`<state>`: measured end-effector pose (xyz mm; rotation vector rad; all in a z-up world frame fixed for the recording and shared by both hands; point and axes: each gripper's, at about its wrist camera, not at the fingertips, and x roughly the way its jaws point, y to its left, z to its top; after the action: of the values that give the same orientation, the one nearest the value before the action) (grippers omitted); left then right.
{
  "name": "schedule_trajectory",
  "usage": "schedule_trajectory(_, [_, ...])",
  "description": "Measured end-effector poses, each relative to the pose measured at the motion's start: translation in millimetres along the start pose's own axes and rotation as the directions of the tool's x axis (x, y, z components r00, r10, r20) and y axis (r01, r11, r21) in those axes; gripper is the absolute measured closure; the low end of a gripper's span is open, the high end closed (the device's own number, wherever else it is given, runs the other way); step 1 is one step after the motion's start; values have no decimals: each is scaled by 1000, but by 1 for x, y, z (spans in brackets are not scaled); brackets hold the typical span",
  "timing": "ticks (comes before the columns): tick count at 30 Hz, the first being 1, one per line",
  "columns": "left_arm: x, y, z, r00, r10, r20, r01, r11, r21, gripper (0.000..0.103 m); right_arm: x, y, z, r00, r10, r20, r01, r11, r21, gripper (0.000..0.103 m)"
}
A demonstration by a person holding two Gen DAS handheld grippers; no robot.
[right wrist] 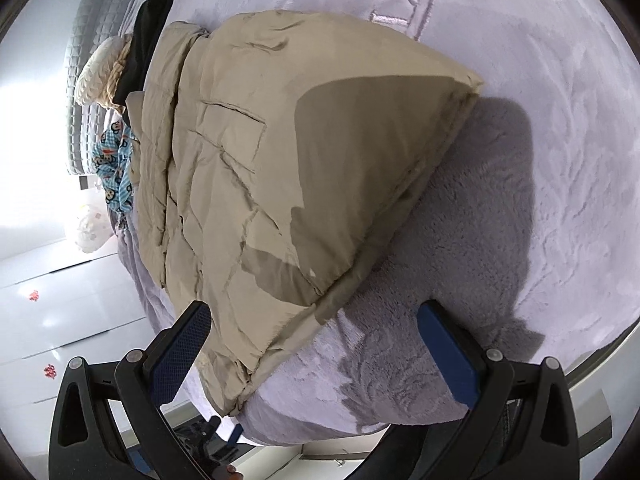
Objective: Fold large clothes
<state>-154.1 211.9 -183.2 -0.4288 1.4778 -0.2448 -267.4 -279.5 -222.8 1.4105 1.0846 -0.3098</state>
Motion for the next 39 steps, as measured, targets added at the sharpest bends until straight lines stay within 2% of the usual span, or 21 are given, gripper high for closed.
schedule_trajectory(5, [13, -6, 9, 996, -93, -7, 93, 996, -8, 0, 1, -5, 0, 1000, -2, -4, 2, 1000, 5, 0])
schedule_trajectory(9, [25, -16, 25, 982, -191, 2, 191, 980, -52, 0, 3, -3, 2, 1000, 0, 6, 0, 1000, 5, 0])
schedule_trajectory(13, [42, -27, 39, 978, -208, -2, 208, 975, -81, 2, 4, -11, 10, 997, 58, 43, -61, 995, 79, 0])
schedule_trajectory(14, [46, -31, 42, 978, -207, -6, 206, 974, -89, 13, 5, -12, 12, 996, 71, 50, -76, 992, 96, 0])
schedule_trajectory(15, [49, -33, 45, 978, -210, -16, 208, 974, -94, 35, 4, -14, 14, 994, 90, 59, -96, 989, 112, 0])
schedule_trajectory(16, [51, -35, 47, 976, -215, -30, 211, 973, -95, 49, 4, -14, 16, 992, 109, 68, -116, 986, 123, 0])
schedule_trajectory(17, [54, -37, 48, 976, -215, -44, 210, 973, -95, 75, 3, -14, 18, 990, 120, 77, -130, 983, 130, 1])
schedule_trajectory(18, [54, -40, 50, 977, -209, -49, 205, 975, -84, 85, 2, -14, 20, 988, 130, 86, -141, 981, 136, 5])
schedule_trajectory(20, [47, -48, 53, 981, -193, -24, 192, 981, -38, 86, 1, -12, 23, 986, 142, 92, -153, 979, 136, 24])
schedule_trajectory(21, [42, -50, 54, 982, -189, -12, 189, 982, -15, 91, 1, -11, 26, 986, 139, 88, -150, 979, 135, 34])
schedule_trajectory(23, [29, -58, 56, 981, -193, 11, 193, 981, 30, 91, 3, -8, 32, 986, 145, 83, -155, 980, 127, 48])
schedule_trajectory(24, [23, -60, 58, 980, -198, 22, 197, 979, 48, 91, 3, -5, 34, 988, 131, 80, -140, 983, 117, 75])
schedule_trajectory(25, [16, -65, 60, 979, -202, 35, 199, 978, 67, 91, 2, -1, 37, 993, 96, 75, -103, 990, 100, 93])
schedule_trajectory(29, [-13, -81, 76, 976, -197, 96, 185, 975, 127, 91, -4, 26, 41, 997, 41, 65, -39, 999, -21, 96])
schedule_trajectory(32, [-36, -99, 97, 971, -195, 142, 171, 972, 163, 91, -19, 61, 47, 997, 11, 75, 1, 989, -151, 96])
schedule_trajectory(39, [-79, -152, 161, 945, -200, 257, 142, 964, 227, 91, -51, 157, 83, 992, 46, 117, -2, 937, -348, 96])
